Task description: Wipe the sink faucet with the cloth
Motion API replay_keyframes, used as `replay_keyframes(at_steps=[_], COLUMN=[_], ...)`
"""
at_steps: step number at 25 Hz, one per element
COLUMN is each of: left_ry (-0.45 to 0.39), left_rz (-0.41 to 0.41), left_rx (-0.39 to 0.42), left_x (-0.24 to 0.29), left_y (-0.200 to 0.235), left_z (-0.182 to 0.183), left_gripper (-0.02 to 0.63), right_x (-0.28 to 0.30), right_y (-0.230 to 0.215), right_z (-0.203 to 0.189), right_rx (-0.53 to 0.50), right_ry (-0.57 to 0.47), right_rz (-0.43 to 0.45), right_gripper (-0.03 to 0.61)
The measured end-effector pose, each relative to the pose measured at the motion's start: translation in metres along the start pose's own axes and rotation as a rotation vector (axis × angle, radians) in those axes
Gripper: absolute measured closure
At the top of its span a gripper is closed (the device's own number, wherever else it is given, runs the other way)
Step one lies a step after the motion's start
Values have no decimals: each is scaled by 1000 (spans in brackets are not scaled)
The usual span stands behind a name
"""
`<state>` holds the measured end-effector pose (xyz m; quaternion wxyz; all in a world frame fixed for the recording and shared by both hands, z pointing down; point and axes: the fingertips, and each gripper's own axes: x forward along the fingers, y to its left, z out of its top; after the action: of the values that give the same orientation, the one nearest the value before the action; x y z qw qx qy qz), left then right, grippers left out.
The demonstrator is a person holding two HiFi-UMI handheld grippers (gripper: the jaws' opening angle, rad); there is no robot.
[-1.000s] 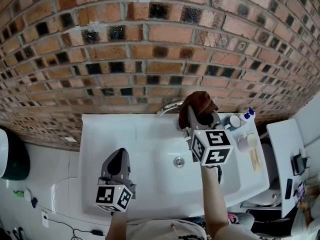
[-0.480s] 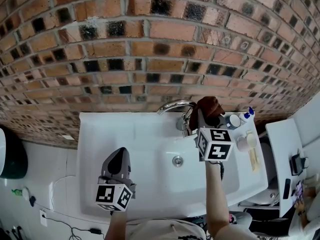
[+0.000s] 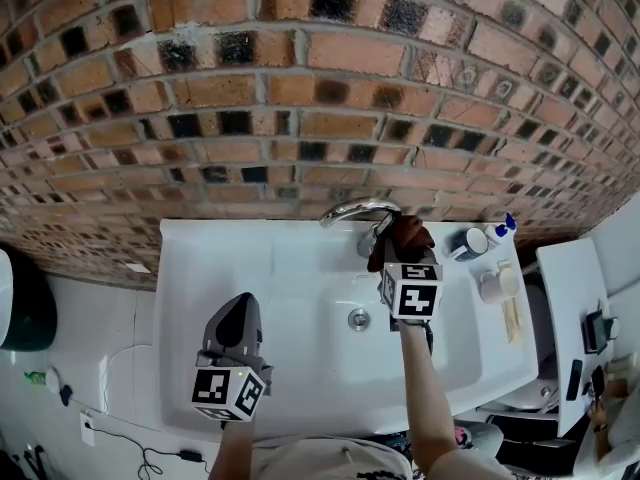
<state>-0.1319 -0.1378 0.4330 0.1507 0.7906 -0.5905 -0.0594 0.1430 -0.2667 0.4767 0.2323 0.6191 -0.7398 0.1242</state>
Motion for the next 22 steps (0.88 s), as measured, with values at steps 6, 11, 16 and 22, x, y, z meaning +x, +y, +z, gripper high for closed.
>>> replay_keyframes(at_steps=[6,11,16,22], left_ry=[2,-1,-13,-35], left_rz=[-13,-24,0,7], left_rx=[-5,-3,1,5], left_x=[1,0,-6,-11], left_y=[-5,-10,-3,1], left_z=[-3,0,6,8], left_gripper=[607,607,607,608], right_x=[3,-1,-1,4], right_y=[3,14,30,83], right_z=[-7,-19,-25,-68], right_rx=[-22,17,39,19], right_ry=[30,31,37,165], right_rz=[22,50,103,253], right_gripper=[531,529,528,526])
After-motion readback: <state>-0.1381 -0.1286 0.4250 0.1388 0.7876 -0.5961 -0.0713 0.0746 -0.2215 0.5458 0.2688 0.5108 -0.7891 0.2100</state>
